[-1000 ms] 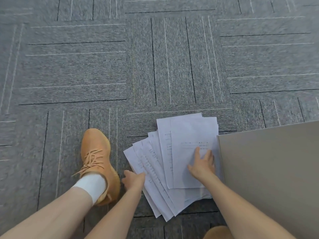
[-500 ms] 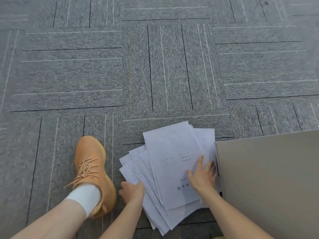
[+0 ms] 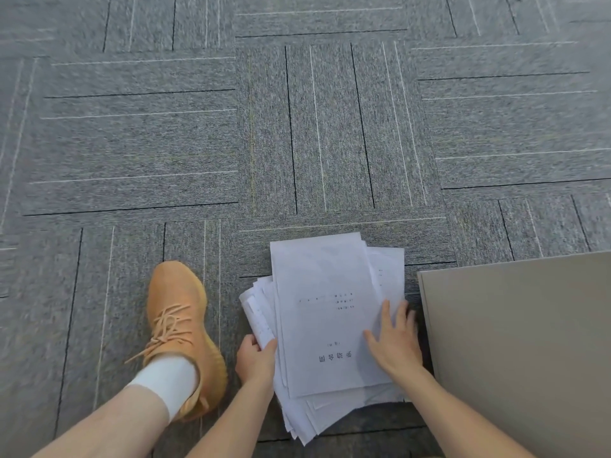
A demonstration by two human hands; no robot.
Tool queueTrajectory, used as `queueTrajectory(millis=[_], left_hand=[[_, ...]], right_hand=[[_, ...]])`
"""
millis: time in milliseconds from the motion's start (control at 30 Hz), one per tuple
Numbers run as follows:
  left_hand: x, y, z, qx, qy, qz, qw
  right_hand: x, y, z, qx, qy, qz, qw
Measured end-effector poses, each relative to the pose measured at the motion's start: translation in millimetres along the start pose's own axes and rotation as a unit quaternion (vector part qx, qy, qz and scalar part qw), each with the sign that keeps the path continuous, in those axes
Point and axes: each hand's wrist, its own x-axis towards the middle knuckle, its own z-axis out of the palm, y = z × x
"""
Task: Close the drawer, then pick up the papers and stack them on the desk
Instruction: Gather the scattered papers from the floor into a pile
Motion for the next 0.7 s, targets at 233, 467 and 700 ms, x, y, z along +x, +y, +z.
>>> queueTrajectory(millis=[233, 467, 700], left_hand=[[1, 10, 0, -0.035, -0.047, 0.011, 0.998], [-2, 19, -3, -0.119, -0.116, -0.047, 0.985], [3, 13, -7, -0.039, -0.130, -0.004, 0.991]], right_hand=[[-10, -23, 9, -0.007, 0.010, -0.101, 0.995], [-15, -38, 15, 0.080, 0.003, -0.024, 0.997], [-24, -48, 9, 0.144, 0.027, -0.036, 0.989]])
